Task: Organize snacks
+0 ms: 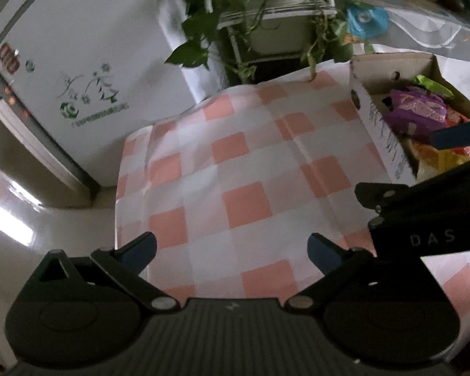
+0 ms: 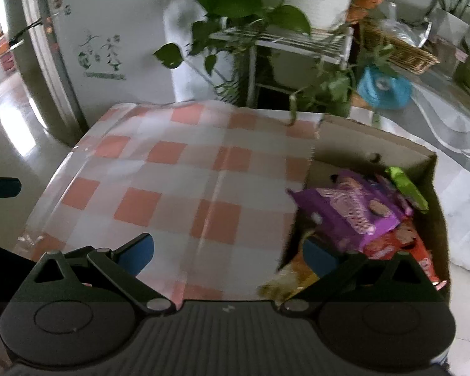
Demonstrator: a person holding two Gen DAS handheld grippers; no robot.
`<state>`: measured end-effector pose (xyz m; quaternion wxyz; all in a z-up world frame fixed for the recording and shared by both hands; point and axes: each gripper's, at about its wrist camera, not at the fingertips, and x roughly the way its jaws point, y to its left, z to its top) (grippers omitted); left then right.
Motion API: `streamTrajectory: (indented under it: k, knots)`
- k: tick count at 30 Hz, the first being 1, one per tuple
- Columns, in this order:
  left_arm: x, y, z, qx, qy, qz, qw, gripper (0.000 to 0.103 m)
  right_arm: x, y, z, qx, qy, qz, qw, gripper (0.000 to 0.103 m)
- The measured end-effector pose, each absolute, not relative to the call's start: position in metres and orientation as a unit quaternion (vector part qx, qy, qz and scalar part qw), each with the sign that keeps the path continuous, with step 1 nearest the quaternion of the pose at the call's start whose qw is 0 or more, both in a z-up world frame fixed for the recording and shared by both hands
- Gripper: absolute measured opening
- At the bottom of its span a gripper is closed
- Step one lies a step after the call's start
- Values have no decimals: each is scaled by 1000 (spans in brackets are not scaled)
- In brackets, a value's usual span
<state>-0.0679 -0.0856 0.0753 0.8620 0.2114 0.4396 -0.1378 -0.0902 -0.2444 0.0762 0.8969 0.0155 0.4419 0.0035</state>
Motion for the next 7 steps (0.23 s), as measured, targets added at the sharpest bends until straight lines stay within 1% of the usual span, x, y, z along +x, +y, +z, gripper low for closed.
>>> streamTrajectory:
  k: [7]
  knots:
    - [-68, -41, 60, 189, 463, -126, 857, 102, -91, -214, 61, -2, 454, 23, 891, 103]
